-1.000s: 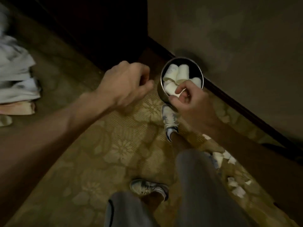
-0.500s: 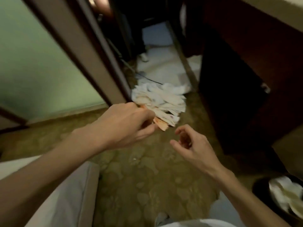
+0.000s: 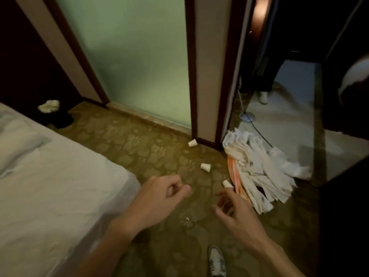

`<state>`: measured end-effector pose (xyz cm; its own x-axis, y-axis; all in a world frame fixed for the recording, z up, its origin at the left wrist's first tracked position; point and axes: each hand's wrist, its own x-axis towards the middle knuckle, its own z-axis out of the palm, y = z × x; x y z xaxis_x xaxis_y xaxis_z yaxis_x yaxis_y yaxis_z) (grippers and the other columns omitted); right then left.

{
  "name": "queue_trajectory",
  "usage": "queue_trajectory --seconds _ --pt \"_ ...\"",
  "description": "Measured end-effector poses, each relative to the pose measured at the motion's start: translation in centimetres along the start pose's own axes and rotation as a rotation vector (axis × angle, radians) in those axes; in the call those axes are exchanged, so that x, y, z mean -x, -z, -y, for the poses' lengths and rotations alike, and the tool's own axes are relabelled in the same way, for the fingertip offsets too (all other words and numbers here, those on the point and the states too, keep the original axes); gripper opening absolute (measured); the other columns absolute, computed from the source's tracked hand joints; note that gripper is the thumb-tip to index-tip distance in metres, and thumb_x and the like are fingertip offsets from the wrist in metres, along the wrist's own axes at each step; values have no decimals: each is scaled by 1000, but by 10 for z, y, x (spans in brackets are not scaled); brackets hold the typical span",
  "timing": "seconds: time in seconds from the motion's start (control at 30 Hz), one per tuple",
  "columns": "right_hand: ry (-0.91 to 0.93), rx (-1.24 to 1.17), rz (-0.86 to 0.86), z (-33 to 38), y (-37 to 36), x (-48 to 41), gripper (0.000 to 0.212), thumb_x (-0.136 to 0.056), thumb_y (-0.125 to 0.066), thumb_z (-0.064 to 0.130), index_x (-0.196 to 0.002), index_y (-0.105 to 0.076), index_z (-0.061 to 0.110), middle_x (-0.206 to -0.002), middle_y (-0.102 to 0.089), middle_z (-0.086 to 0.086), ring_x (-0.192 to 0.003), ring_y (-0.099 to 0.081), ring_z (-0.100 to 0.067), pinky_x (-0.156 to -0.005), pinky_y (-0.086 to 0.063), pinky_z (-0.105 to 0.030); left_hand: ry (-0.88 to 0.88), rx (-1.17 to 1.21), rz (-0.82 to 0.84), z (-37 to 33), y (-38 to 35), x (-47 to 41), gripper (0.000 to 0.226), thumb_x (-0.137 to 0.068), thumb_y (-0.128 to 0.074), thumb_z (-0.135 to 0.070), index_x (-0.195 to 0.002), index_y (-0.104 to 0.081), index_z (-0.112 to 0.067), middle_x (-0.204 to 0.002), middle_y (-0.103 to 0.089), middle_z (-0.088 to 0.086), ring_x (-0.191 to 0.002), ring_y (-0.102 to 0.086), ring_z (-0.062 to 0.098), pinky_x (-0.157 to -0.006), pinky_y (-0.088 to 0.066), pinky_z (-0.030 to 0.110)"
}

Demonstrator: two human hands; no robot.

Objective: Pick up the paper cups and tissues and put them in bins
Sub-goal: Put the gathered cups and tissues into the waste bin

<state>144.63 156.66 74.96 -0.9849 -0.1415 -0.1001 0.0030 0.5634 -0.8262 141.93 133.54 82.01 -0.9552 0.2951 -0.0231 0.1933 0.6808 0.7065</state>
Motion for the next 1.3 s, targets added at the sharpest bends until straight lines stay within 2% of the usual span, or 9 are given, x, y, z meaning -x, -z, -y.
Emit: queue_trajectory --seconds 0.37,0.43,0.6,0.77,0.83,0.97,1.03,1.17,1.3 --pt "-156 36 270 -30 -1 -217 19 -91 -64 38 -104 -51 43 -90 -61 18 -84 -54 18 -58 -44 -3 329 114 -15 83 -10 -178 40 -92 -54 -54 -61 -49 -28 -52 -49 -19 -48 -43 2 -52 -35 26" --pt "-221 47 281 -37 -9 -251 20 -91 -64 40 -109 -55 39 -89 -60 19 -81 -57 15 -56 -43 -6 376 164 6 109 -15 -203 41 -92 -53 -55 -62 -51 -27 -53 -50 -17 -50 -45 2 -53 -38 26" --pt "-417 60 254 -64 -40 -328 35 -91 -64 38 -123 -57 27 -89 -62 16 -80 -61 1 -66 -49 -18 439 211 136 184 -34 -284 36 -95 -56 -46 -62 -50 -33 -59 -55 -30 -58 -53 -8 -52 -37 11" --pt "-682 -31 147 -101 -60 -390 32 -89 -67 33 -119 -61 22 -93 -61 8 -88 -62 -13 -81 -55 -36 504 238 312 249 -70 -373 32 -96 -55 -42 -69 -58 -25 -62 -54 -11 -59 -52 -1 -52 -38 14" --pt "-787 -93 76 -128 -64 -405 26 -89 -67 32 -113 -62 24 -91 -64 7 -86 -63 -14 -80 -56 -38 537 247 410 268 -98 -404 30 -97 -55 -40 -77 -64 -20 -70 -61 -4 -64 -56 3 -60 -43 15" --pt "-1001 -268 -28 -201 -76 -422 14 -90 -66 28 -102 -63 23 -93 -68 -3 -83 -66 -18 -76 -57 -39 578 181 711 297 -168 -463 31 -99 -50 -40 -101 -67 -13 -96 -68 9 -91 -64 24 -83 -51 39" --pt "-1118 -353 -57 -247 -86 -425 14 -88 -67 29 -99 -66 20 -93 -70 -8 -85 -67 -23 -79 -57 -44 560 130 808 313 -211 -487 30 -100 -49 -39 -98 -67 -15 -90 -67 5 -87 -63 22 -82 -51 37" --pt "-1279 -412 -152 -358 -114 -433 25 -87 -65 27 -107 -69 12 -98 -70 -14 -84 -63 -24 -76 -52 -40 511 16 862 350 -315 -525 29 -100 -49 -37 -82 -64 -19 -70 -59 -4 -66 -57 12 -57 -42 26" --pt "-1357 -493 -156 -470 -136 -447 20 -90 -65 22 -106 -64 10 -105 -66 -16 -86 -61 -24 -77 -51 -39 504 9 820 388 -422 -541 19 -98 -55 -30 -91 -64 -15 -76 -59 -3 -69 -54 12 -60 -41 26"
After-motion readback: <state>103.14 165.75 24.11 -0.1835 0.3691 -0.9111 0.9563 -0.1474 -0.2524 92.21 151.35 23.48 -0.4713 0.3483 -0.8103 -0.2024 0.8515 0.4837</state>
